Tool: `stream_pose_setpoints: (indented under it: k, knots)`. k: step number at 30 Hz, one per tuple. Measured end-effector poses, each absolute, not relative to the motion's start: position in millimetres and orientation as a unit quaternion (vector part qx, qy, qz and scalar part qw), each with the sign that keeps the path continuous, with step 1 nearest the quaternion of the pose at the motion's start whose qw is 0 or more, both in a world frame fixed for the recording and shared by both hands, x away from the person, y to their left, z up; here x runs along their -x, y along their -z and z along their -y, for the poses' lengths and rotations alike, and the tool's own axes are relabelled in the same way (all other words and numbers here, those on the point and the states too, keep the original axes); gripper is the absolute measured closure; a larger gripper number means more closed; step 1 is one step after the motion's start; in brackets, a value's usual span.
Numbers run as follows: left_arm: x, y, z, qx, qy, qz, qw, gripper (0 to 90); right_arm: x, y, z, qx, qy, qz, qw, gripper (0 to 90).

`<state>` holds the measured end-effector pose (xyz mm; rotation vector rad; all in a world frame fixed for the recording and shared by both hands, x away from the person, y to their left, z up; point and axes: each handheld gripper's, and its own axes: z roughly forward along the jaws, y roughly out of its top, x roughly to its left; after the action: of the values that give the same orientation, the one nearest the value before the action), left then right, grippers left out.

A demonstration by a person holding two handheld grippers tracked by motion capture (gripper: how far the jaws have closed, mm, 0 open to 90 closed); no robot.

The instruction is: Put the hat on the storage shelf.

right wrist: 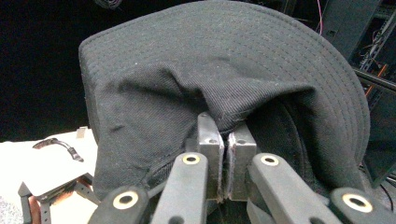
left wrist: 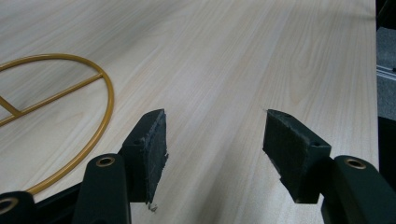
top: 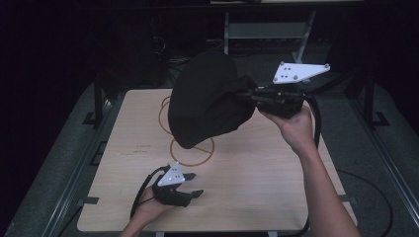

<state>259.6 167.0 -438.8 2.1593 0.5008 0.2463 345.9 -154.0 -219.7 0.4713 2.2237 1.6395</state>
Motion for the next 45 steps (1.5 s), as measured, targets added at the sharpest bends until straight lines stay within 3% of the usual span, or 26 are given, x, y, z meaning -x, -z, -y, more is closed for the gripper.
stream_pose_setpoints:
  k: [45]
  knots:
    - [-254.2, 442.4, -157.6, -0.88, -0.083, -0.177, 0.433, 38.5, -385.4, 199.3, 62.5, -0.169, -0.553, -0.8, 0.158, 86.1]
